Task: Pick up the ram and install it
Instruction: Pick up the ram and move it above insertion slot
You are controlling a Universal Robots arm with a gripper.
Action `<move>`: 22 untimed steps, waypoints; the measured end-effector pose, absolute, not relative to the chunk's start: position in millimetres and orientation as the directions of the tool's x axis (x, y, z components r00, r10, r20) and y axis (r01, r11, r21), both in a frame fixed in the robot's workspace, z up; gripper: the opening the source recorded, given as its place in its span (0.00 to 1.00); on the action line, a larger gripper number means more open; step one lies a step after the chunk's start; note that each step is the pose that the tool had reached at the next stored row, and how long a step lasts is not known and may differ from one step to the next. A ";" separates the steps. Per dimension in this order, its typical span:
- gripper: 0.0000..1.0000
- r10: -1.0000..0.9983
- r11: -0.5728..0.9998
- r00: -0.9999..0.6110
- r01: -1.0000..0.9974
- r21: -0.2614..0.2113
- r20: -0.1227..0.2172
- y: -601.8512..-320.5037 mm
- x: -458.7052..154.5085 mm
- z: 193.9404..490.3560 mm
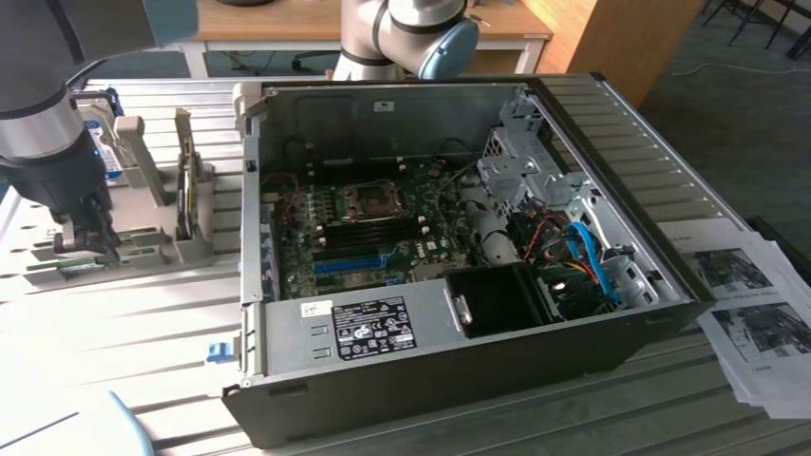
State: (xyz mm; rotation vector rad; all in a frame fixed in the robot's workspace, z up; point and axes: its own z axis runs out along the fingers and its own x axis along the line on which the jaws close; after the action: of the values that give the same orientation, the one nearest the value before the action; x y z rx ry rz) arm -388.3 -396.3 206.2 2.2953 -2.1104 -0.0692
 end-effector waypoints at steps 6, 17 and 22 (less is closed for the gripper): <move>0.29 -0.996 -0.084 0.083 -0.995 0.047 -0.017 -396.3 -388.4 203.0; 0.29 -0.996 -0.084 0.083 -0.995 0.047 -0.017 -394.7 -388.3 202.6; 0.29 -0.996 -0.084 0.083 -0.995 0.047 -0.017 -396.6 -388.3 200.7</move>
State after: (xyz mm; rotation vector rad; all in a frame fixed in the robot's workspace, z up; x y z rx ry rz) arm -388.3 -396.6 200.7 2.2953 -2.1104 -0.0691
